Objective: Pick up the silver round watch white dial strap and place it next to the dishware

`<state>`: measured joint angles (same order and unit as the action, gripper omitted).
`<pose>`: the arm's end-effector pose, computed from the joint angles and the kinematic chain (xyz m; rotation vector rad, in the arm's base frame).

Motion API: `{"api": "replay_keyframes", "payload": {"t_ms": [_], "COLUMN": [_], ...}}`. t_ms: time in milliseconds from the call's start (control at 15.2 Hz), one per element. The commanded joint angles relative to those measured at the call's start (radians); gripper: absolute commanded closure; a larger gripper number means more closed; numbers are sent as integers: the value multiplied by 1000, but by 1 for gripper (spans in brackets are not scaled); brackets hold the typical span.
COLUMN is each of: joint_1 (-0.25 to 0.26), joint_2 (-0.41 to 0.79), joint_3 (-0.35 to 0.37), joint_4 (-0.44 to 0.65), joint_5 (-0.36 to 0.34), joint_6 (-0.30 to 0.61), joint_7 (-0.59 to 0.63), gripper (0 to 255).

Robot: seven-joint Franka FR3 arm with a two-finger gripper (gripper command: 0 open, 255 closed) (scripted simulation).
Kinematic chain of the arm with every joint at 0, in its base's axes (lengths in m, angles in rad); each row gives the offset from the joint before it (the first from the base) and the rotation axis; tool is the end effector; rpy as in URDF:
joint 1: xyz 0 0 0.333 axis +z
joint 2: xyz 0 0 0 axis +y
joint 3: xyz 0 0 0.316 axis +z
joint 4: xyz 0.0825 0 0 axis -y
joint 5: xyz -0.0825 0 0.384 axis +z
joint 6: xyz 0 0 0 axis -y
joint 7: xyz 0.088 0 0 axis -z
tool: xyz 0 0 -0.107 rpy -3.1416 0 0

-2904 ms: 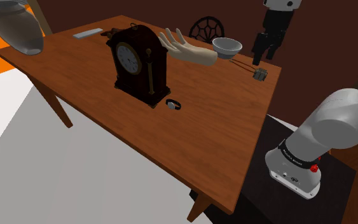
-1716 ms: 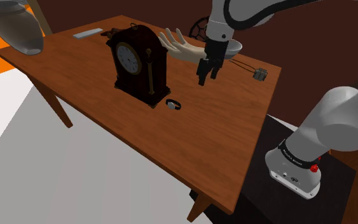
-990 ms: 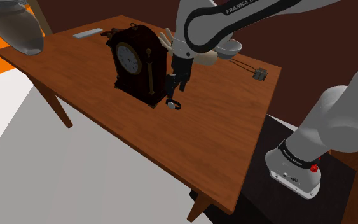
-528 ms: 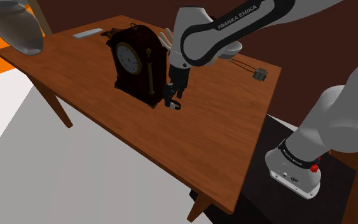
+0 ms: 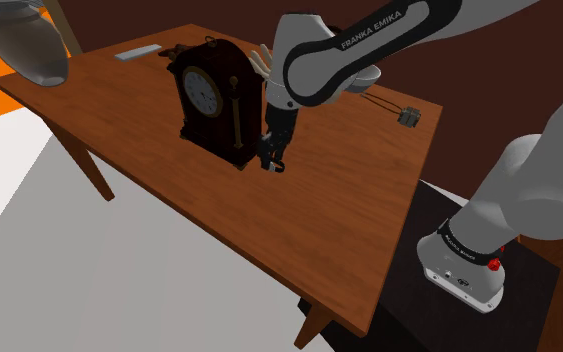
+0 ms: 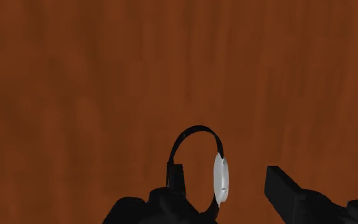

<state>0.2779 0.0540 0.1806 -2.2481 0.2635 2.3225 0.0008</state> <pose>0.4741 0.2390 0.3448 -2.9098 -0.4083 0.0393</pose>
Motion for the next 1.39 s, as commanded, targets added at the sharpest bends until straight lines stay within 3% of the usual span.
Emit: {"api": "replay_keyframes", "payload": {"t_ms": [0,528,1320], "joint_1": [0,0,-5], "joint_2": [0,0,-86], "joint_3": [0,0,-5], "joint_4": [0,0,72], "joint_5": [0,0,-12], "joint_6": [0,0,-156], "joint_7": [0,0,29], "gripper": [255,255,255]}}
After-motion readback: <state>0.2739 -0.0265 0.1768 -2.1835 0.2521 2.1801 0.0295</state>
